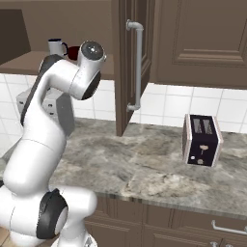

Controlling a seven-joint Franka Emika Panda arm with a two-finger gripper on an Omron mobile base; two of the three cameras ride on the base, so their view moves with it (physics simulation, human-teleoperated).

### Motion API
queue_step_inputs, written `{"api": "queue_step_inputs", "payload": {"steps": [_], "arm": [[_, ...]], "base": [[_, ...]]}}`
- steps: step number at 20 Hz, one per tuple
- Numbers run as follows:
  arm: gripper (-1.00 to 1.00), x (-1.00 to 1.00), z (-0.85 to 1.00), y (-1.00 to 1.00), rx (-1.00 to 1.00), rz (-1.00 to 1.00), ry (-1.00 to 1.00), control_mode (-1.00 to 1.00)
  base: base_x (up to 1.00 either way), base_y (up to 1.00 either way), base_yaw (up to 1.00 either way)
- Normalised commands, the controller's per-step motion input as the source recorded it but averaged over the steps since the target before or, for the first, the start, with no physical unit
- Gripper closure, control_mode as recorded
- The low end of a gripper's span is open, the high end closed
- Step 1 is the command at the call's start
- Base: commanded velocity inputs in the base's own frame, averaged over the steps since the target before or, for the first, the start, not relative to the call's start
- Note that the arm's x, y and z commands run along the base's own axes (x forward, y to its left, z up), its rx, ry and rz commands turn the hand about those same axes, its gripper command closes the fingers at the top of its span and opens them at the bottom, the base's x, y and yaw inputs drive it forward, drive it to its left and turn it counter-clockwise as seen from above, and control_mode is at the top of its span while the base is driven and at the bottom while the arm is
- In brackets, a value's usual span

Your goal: Pick the mug on the counter and place it in the cabinet with the handle facing the right, like the mugs already inside.

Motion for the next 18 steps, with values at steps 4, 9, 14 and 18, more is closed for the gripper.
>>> {"api": "queue_step_inputs", "payload": {"steps": [4,9,14,18], "arm": [[-1.0,-0.13,-0.49,0.0,0.0,0.0,0.0,-1.0],[-1.0,-0.13,-0.6,0.0,0.03,0.0,0.0,-1.0],[-1.0,-0.13,-0.6,0.0,0.06,0.0,0.0,-1.0],[-1.0,-0.03,-0.63,0.0,0.1,0.0,0.01,-1.0]], "base": [[0.0,0.0,0.0],[0.0,0.0,0.0],[0.0,0.0,0.0],[0.0,0.0,0.0]]}}
